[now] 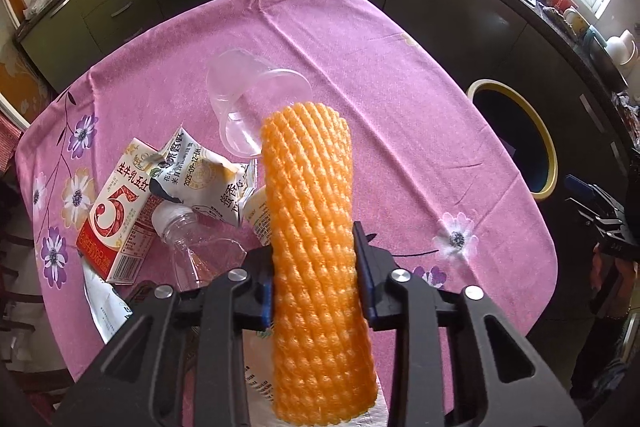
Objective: Collect trash
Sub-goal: 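Grasp the orange foam net sleeve with the left gripper and lift, then drop the orange foam sleeve into the bin with the left gripper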
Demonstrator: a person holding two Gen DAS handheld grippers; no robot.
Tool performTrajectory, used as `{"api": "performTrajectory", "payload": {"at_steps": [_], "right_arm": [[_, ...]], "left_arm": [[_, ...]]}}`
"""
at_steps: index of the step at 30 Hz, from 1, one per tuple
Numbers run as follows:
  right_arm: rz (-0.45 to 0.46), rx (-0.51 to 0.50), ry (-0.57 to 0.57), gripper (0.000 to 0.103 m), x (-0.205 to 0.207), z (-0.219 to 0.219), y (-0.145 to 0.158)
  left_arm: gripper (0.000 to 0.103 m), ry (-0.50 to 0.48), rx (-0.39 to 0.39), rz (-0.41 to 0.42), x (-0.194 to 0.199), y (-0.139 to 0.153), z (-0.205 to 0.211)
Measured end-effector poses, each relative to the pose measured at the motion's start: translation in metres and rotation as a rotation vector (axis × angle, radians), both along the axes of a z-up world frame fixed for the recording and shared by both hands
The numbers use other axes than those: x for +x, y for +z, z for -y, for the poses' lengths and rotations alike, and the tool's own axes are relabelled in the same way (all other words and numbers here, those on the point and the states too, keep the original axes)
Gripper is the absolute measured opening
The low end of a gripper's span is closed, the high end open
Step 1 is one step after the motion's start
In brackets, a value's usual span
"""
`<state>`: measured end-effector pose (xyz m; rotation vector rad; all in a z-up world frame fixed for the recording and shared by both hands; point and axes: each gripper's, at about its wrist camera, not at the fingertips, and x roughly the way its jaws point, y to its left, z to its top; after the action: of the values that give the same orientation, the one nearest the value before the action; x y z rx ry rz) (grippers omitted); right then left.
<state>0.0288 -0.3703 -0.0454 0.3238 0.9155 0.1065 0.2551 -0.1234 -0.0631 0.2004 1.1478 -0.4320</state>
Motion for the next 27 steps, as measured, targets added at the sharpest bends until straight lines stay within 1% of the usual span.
{"api": "performTrajectory", "payload": {"at_steps": [3, 5, 10, 14, 18, 21, 22, 24, 26, 27], "right_arm": [[0.004, 0.002, 0.005, 0.091, -0.002, 0.000, 0.002], [0.007, 0.001, 0.008, 0.091, -0.003, -0.001, 0.003], [0.011, 0.008, 0.010, 0.091, -0.008, -0.001, 0.007], [0.017, -0.001, -0.017, 0.091, -0.019, 0.006, 0.010], [0.026, -0.025, -0.086, 0.091, -0.044, 0.021, 0.014], [0.036, -0.050, -0.151, 0.091, -0.066, 0.036, 0.017], [0.036, -0.050, -0.151, 0.091, -0.066, 0.036, 0.017], [0.044, -0.055, -0.186, 0.092, -0.079, 0.046, 0.018], [0.056, -0.059, -0.218, 0.092, -0.092, 0.058, 0.020], [0.056, -0.059, -0.218, 0.092, -0.092, 0.058, 0.020]], "left_arm": [[0.020, -0.010, 0.001, 0.017, -0.005, 0.005, 0.001], [0.017, -0.017, -0.006, 0.037, -0.010, 0.011, 0.001], [0.014, -0.035, -0.024, 0.108, -0.025, 0.038, 0.003], [0.014, -0.093, -0.048, 0.138, -0.041, 0.058, 0.020], [0.014, -0.187, -0.085, 0.143, -0.054, 0.071, 0.054], [0.014, -0.259, -0.111, 0.138, -0.057, 0.074, 0.092], [0.015, -0.277, -0.118, 0.136, -0.057, 0.074, 0.105], [0.015, -0.318, -0.138, 0.125, -0.056, 0.071, 0.136], [0.015, -0.354, -0.158, 0.104, -0.051, 0.064, 0.169], [0.015, -0.373, -0.164, 0.094, -0.049, 0.060, 0.187]]}}
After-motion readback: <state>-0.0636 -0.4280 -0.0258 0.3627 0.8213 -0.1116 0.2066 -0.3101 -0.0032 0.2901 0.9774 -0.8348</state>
